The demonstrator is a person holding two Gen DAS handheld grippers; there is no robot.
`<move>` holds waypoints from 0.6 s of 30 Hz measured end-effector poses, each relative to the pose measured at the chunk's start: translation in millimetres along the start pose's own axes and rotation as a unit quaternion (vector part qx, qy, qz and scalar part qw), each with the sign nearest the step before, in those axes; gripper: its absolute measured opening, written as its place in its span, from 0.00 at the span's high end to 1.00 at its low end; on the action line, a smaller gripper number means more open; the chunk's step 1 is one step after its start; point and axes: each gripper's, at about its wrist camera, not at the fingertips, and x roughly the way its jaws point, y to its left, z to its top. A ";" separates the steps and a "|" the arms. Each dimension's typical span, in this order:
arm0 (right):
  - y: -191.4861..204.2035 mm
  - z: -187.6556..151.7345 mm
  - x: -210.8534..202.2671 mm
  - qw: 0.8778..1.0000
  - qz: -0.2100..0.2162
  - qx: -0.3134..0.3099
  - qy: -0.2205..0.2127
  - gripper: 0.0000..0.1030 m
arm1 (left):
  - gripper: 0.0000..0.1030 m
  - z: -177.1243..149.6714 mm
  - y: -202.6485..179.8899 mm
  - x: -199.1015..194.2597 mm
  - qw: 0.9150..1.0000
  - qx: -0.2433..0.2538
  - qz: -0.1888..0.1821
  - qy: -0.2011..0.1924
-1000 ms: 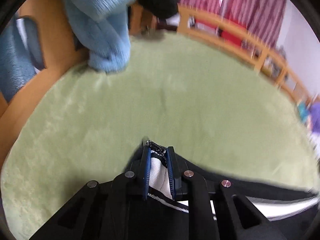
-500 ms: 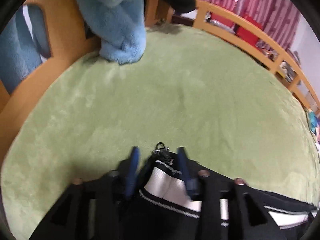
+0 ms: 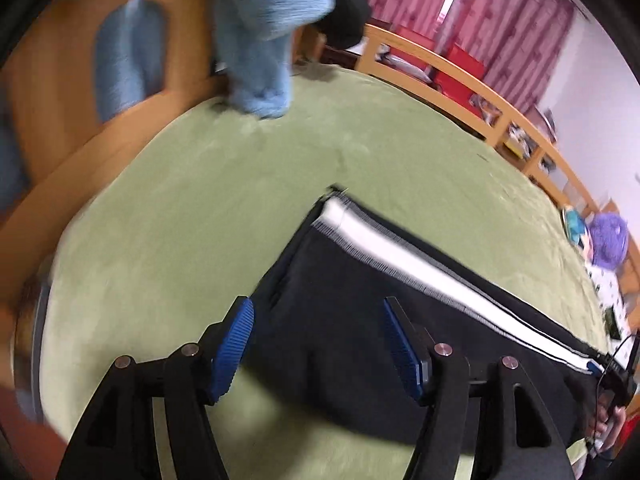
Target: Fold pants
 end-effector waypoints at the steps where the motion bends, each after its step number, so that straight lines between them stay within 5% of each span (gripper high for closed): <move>1: 5.1 -4.1 -2.8 1.000 0.000 -0.005 -0.001 0.32 | 0.38 -6.7 10.4 1.6 1.000 -0.020 -0.008 0.004; 10: 18.2 -33.2 -34.1 1.000 -0.004 0.007 0.015 0.32 | 0.42 -24.4 48.7 73.6 0.993 -0.112 -0.022 0.018; 18: 6.8 -54.2 -56.8 0.999 -0.031 0.022 0.018 0.32 | 0.70 -10.8 45.7 85.4 0.994 -0.107 -0.027 0.003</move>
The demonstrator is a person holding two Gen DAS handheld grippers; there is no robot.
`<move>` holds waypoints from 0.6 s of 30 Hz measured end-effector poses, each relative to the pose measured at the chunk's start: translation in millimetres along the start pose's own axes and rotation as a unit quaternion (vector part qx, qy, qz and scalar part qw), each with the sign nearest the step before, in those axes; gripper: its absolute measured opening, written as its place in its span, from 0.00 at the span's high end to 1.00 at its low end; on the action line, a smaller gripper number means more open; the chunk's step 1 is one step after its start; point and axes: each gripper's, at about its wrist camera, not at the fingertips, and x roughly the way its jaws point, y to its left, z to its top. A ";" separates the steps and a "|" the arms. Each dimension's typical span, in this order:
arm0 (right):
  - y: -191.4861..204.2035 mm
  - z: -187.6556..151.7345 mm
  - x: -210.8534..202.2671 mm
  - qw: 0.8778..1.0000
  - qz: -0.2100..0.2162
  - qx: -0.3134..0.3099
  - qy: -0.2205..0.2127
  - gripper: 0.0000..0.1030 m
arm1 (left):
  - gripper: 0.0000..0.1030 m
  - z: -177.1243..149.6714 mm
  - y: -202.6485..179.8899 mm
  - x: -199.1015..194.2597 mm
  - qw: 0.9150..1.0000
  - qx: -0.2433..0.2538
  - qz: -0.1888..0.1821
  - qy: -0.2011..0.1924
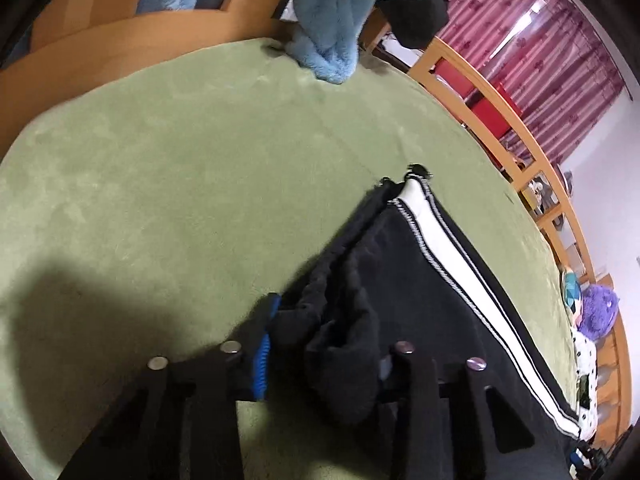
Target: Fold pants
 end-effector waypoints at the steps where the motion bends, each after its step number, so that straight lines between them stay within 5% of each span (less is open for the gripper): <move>1: -1.4 -1.2 1.6 1.000 0.002 0.006 0.003 0.32 | 0.71 0.6 -2.1 -2.6 1.000 0.004 0.002 0.000; 12: 13.4 -1.4 1.5 0.999 0.033 -0.008 -0.009 0.32 | 0.75 13.1 -72.7 -73.4 0.994 0.090 0.006 -0.059; 15: 10.1 -2.6 -5.4 0.999 0.037 -0.005 -0.019 0.32 | 0.76 12.6 -128.1 -104.4 0.982 0.164 0.007 -0.097; 18: 3.0 -7.2 -15.7 0.999 0.045 -0.004 -0.030 0.32 | 0.76 -0.8 -197.0 -137.4 0.960 0.248 -0.018 -0.129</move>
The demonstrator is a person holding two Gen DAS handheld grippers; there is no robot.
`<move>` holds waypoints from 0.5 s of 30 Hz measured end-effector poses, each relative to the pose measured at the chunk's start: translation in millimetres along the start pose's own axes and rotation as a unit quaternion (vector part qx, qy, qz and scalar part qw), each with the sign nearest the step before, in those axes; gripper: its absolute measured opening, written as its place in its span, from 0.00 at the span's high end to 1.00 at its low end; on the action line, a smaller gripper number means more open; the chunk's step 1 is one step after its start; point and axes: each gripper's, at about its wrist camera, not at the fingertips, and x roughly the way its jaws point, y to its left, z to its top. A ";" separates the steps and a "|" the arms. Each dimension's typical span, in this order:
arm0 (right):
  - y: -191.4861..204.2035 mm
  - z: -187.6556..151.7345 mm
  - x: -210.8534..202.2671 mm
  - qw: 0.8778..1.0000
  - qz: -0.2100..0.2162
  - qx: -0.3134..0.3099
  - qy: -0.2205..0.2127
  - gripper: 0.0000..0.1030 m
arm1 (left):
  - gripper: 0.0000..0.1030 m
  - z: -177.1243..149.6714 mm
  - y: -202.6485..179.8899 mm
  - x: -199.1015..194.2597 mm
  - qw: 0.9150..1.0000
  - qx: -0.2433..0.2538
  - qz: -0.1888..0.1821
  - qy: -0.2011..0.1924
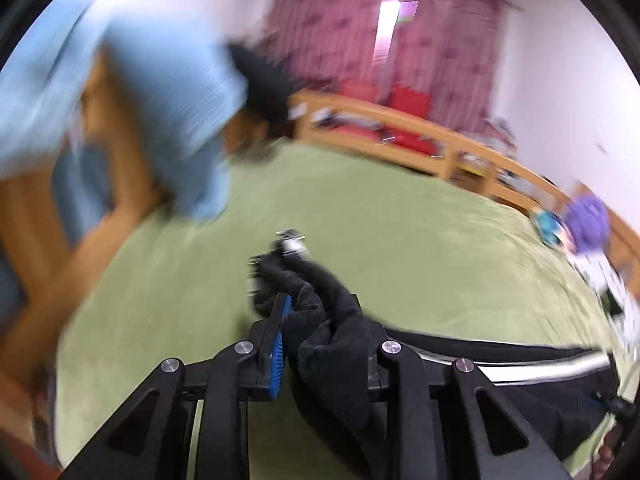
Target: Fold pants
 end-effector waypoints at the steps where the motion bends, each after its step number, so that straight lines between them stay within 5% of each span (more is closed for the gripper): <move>1: -3.4 -1.9 -4.8 1.000 -0.001 -0.001 -0.006 0.32 | 0.76 7.6 -25.1 -8.0 1.000 0.025 -0.016 -0.009; 5: -22.5 -9.2 -20.2 1.000 -0.001 0.003 -0.022 0.32 | 0.76 18.8 -127.3 -30.2 0.990 0.111 -0.077 -0.034; 8: -43.6 -16.5 -30.2 0.999 0.010 0.019 -0.024 0.32 | 0.76 7.0 -207.0 -25.6 0.979 0.157 -0.126 -0.014; 12: -71.5 -22.6 -40.0 0.999 0.007 0.039 -0.028 0.32 | 0.76 -32.7 -294.2 -3.1 0.963 0.179 -0.198 0.048; 15: -94.3 -27.1 -45.5 0.998 0.005 0.057 -0.030 0.32 | 0.68 -78.1 -332.0 25.1 0.939 0.186 -0.260 0.128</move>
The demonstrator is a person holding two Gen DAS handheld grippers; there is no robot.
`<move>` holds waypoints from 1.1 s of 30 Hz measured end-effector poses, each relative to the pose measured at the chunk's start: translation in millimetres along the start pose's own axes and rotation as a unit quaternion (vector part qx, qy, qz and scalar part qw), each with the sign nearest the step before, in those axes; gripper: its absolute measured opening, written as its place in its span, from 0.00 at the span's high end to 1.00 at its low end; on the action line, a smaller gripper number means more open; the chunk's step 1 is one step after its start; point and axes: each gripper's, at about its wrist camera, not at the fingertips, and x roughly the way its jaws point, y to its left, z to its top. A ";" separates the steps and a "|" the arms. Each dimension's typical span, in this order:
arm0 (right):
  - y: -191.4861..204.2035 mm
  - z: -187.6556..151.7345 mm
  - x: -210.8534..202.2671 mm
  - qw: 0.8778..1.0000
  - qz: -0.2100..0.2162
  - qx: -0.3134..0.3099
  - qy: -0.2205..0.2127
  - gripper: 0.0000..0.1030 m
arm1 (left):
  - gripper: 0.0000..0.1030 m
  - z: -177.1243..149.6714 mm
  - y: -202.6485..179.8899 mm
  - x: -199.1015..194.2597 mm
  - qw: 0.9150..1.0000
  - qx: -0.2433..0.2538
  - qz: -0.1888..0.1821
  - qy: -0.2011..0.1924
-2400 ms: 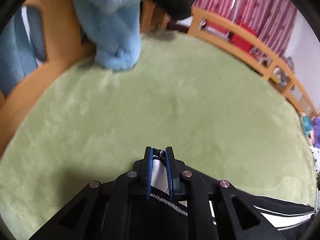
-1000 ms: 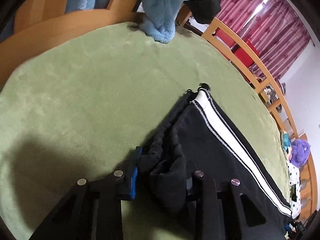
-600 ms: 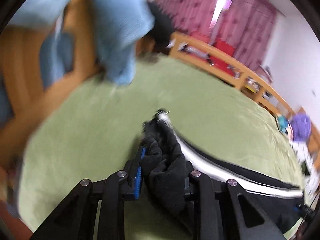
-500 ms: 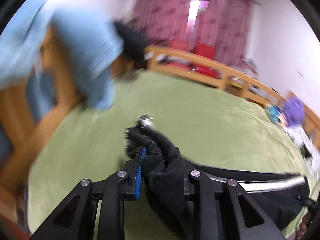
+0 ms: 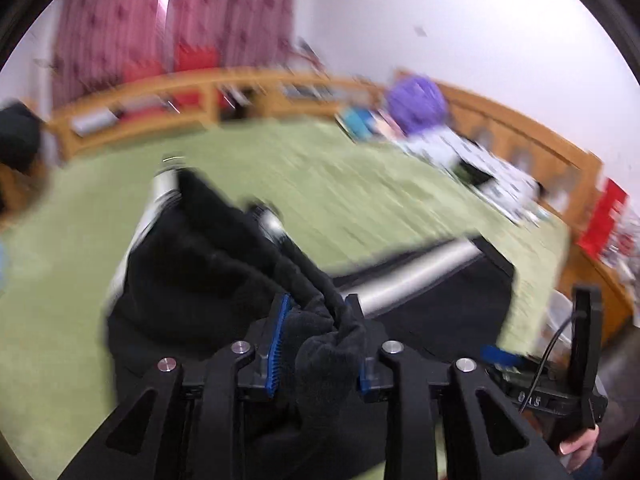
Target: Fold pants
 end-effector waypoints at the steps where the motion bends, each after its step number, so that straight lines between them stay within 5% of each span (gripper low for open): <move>1: -5.8 -0.6 -1.0 1.000 0.000 0.005 0.000 0.32 | 0.59 -7.7 -2.3 12.0 0.999 0.001 -0.021 0.027; 4: -14.9 -0.9 -0.3 1.000 0.012 0.011 0.005 0.32 | 0.51 -29.5 9.7 20.5 0.998 -0.025 -0.021 0.062; 8: -8.2 0.4 10.5 0.999 0.038 -0.001 0.014 0.32 | 0.37 -43.2 56.3 -13.5 0.996 -0.080 0.022 0.044; 11: 9.6 0.8 28.3 0.995 0.092 -0.004 0.036 0.32 | 0.36 -57.0 95.4 -39.1 0.988 -0.126 0.086 0.031; 17: 61.7 -6.2 61.8 0.988 0.131 -0.050 0.062 0.32 | 0.36 -96.2 152.9 -78.3 0.971 -0.209 0.116 0.026; 18: 71.6 -8.9 68.5 0.986 0.134 -0.065 0.071 0.36 | 0.36 -104.4 158.9 -81.6 0.968 -0.220 0.116 0.027; 22: 103.6 -22.5 91.8 0.981 0.102 -0.140 0.091 0.81 | 0.36 -131.8 174.7 -87.8 0.959 -0.255 0.120 0.031; 24: 112.0 -22.9 90.0 0.978 0.094 -0.167 0.087 0.86 | 0.36 -139.7 180.0 -87.5 0.957 -0.266 0.114 0.032; 30: 101.0 -7.8 12.0 0.975 0.178 -0.131 0.028 0.87 | 0.36 -150.2 187.5 -94.9 0.956 -0.278 0.093 0.018; 33: 101.4 -29.1 27.2 0.976 0.130 -0.164 0.063 0.85 | 0.36 -153.3 192.2 -88.0 0.955 -0.290 0.066 0.017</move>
